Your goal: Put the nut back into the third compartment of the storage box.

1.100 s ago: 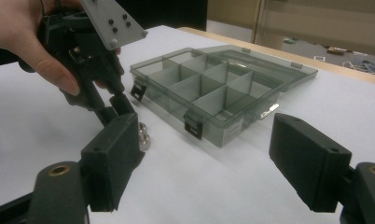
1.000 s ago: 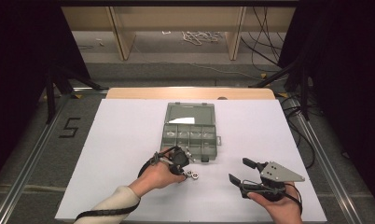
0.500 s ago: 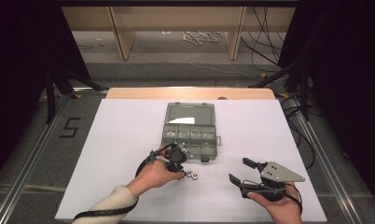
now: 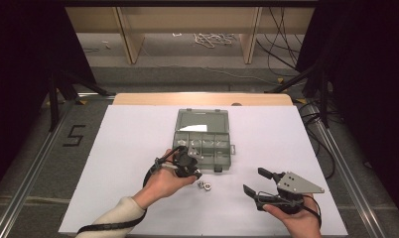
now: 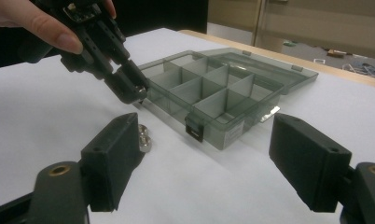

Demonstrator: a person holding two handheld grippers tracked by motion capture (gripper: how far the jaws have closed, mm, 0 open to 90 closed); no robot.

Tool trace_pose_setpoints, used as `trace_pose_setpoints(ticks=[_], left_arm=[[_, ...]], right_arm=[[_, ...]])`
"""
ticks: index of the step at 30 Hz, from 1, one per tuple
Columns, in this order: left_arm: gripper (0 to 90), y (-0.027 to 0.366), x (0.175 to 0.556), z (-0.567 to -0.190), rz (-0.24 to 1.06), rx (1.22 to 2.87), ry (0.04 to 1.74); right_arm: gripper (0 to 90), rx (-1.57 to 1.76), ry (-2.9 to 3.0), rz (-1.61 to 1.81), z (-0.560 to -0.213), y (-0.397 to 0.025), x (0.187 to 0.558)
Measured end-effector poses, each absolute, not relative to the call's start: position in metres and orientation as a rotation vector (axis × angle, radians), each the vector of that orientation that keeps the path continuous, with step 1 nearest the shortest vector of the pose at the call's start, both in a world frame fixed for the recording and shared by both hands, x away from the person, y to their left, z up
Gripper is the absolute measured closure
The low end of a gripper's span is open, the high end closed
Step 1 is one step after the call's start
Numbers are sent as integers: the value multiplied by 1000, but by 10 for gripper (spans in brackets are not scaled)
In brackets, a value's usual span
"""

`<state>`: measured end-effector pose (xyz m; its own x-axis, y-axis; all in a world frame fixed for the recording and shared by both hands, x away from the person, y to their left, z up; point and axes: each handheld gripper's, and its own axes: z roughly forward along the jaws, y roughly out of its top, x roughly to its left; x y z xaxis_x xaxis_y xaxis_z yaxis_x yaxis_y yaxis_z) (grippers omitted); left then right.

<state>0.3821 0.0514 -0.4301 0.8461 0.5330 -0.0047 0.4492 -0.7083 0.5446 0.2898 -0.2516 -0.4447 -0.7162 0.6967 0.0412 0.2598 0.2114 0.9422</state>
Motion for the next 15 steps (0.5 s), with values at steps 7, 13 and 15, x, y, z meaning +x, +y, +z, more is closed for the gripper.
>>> trace_pose_setpoints(ticks=[7, 13, 15], left_arm=[[699, 50, 382, -430, 230, 2398, 742], [699, 48, 382, -429, 263, 2312, 763], [699, 49, 382, -428, 279, 2283, 764]], right_arm=[[254, 853, 2089, 1492, -444, -252, 291], [254, 877, 2114, 1492, -445, -252, 290], [254, 847, 2093, 1488, -445, -252, 291]])
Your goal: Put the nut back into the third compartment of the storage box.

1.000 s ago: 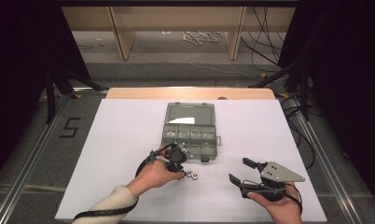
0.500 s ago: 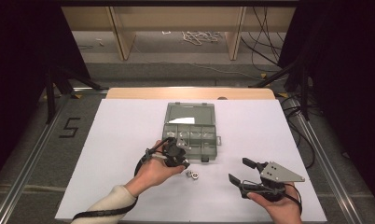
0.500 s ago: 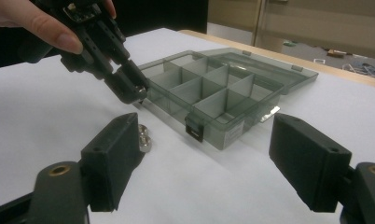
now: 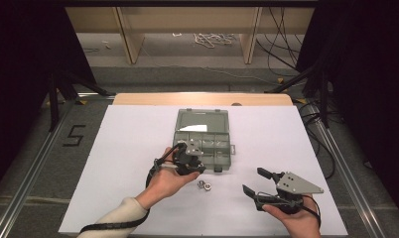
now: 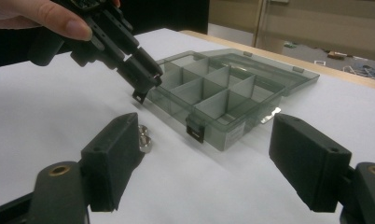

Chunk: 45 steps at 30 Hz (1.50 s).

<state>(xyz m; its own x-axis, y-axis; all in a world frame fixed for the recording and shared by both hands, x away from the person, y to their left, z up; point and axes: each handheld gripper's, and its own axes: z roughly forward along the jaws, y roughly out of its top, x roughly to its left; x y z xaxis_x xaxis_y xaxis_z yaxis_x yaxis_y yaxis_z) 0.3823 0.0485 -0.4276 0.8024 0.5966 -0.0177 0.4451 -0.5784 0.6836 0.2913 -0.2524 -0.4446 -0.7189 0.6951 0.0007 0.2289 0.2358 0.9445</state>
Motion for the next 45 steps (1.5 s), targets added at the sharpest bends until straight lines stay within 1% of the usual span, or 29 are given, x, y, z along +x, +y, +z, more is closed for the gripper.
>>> trace_pose_setpoints(ticks=[2, 9, 35, 45], left_arm=[[699, 49, 382, -426, 316, 2247, 767], [699, 50, 384, -421, 370, 2183, 769], [699, 49, 400, -411, 409, 2082, 803], [699, 46, 406, -413, 445, 2059, 816]], right_arm=[[254, 862, 2102, 1493, -445, -252, 291], [254, 846, 2092, 1489, -445, -252, 291], [254, 842, 2072, 1509, -446, -251, 292], [254, 842, 2081, 1502, -446, -252, 292]])
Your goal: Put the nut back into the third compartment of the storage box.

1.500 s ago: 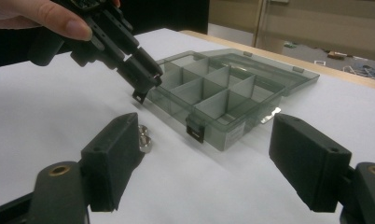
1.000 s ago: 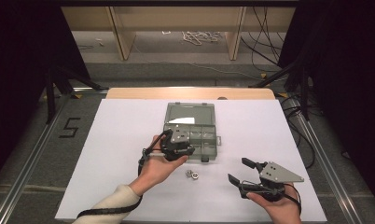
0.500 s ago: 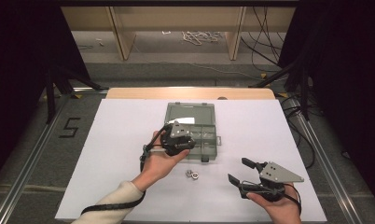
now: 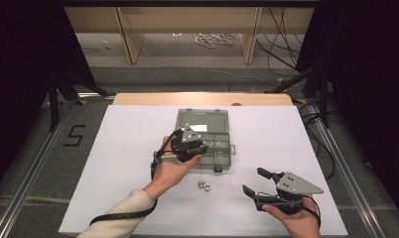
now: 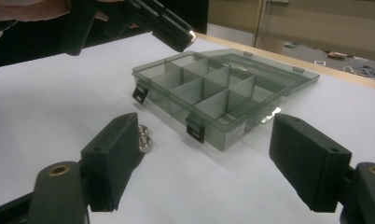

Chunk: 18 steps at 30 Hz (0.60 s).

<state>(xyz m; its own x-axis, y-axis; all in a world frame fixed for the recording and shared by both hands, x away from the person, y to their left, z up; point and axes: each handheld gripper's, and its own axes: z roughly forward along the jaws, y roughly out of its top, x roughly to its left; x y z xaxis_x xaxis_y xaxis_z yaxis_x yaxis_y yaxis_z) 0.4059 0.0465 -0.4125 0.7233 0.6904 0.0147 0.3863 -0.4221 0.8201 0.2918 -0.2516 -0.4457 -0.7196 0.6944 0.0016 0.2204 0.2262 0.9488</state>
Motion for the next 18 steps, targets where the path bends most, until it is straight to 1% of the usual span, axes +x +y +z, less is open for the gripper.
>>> trace_pose_setpoints(ticks=[18], left_arm=[[698, 43, 417, -415, 480, 2047, 836]], right_arm=[[253, 858, 2105, 1469, -444, -253, 290]])
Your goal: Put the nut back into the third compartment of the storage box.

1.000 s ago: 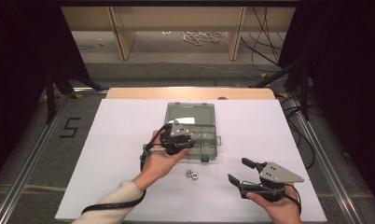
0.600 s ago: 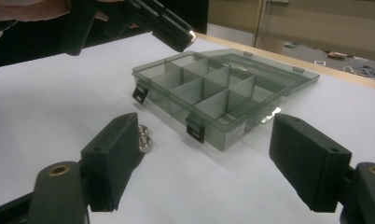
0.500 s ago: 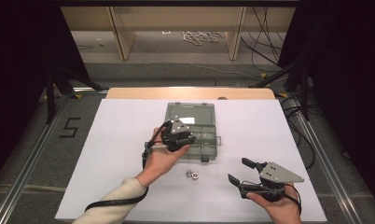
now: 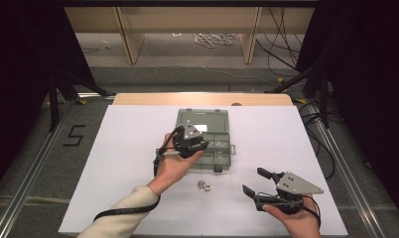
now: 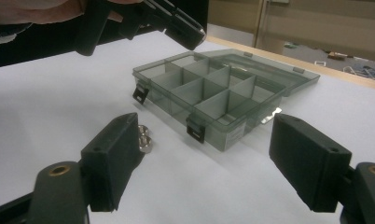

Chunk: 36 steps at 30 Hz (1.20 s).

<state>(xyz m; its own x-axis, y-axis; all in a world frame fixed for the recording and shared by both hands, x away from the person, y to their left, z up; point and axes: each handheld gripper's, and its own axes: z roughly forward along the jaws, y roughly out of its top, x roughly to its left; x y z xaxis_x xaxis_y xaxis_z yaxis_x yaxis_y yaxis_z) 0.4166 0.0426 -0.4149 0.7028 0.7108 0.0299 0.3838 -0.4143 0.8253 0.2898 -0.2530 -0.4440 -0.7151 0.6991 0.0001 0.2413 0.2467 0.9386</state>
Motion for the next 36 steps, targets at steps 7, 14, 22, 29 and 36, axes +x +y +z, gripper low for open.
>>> trace_pose_setpoints(ticks=[7, 14, 22, 29, 36], left_arm=[[698, 40, 423, -416, 502, 2062, 839], [698, 37, 431, -421, 496, 2077, 847], [698, 35, 436, -423, 509, 2092, 850], [698, 32, 441, -425, 514, 2083, 857], [698, 27, 447, -428, 510, 2116, 868]], right_arm=[[254, 857, 2105, 1469, -444, -253, 290], [253, 848, 2098, 1492, -445, -252, 291], [254, 843, 2094, 1492, -445, -253, 291], [254, 839, 2078, 1511, -446, -251, 292], [253, 845, 2094, 1494, -445, -252, 291]])
